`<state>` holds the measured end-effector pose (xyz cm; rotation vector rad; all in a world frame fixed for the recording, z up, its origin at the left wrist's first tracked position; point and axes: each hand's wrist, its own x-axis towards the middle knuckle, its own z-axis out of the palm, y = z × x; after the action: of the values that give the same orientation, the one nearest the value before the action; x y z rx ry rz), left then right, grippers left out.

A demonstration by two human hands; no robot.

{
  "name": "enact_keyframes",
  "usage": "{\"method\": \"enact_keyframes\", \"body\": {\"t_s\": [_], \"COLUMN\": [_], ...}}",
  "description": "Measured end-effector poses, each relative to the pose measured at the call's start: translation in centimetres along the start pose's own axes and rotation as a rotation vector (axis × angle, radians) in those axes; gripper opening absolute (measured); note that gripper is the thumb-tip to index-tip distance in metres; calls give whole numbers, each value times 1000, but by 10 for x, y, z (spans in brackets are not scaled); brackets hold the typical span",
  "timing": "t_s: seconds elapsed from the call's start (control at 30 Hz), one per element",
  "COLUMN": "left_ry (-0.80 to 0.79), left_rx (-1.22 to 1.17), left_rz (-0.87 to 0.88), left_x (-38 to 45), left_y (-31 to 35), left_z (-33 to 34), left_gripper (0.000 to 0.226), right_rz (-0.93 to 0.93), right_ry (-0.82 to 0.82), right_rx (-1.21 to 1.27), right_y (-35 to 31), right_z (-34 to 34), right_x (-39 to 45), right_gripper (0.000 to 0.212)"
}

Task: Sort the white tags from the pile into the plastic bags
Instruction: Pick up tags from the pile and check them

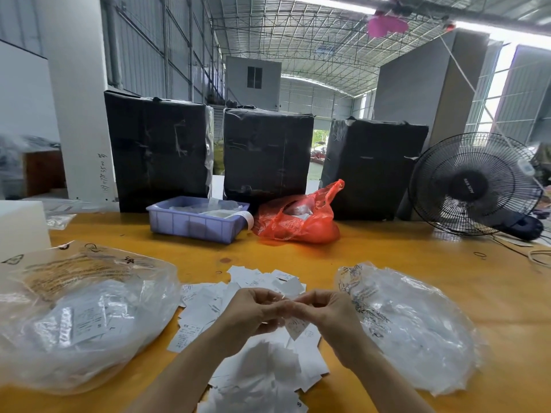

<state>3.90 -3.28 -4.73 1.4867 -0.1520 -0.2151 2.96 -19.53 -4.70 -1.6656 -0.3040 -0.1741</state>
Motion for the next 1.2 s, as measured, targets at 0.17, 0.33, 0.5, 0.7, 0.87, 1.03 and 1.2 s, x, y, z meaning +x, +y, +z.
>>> {"method": "enact_keyframes", "body": {"t_s": [0.17,0.33,0.5,0.7,0.87,1.03,1.2], "left_ry": [77,107,81,82,100,136,139], "left_rx": [-118,-137,-118,-138,-164,-173,-157], "left_rz": [27,2,7,10,-5,-5,-1], "left_x": [1,1,1,1,1,2,1], "left_y": [0,-3,-4,-4,-3,-4,-3], "left_z": [-3,-3,0,1,0,-3,-4], "left_gripper": [19,21,29,36,34,20,31], "right_rz": [-12,-38,-112,-183,-162,-19,91], "right_ry": [68,309,294,298,246,163,159], "right_rx": [-23,203,223,96,45,119,163], "right_y": [-1,-4,-9,-5,-3,-4,-2], "right_z": [-4,-15,-5,-4,-2,-3,-7], "right_x": [2,8,4,3,3,3,5], "right_gripper": [2,36,11,8,15,10,5]}}
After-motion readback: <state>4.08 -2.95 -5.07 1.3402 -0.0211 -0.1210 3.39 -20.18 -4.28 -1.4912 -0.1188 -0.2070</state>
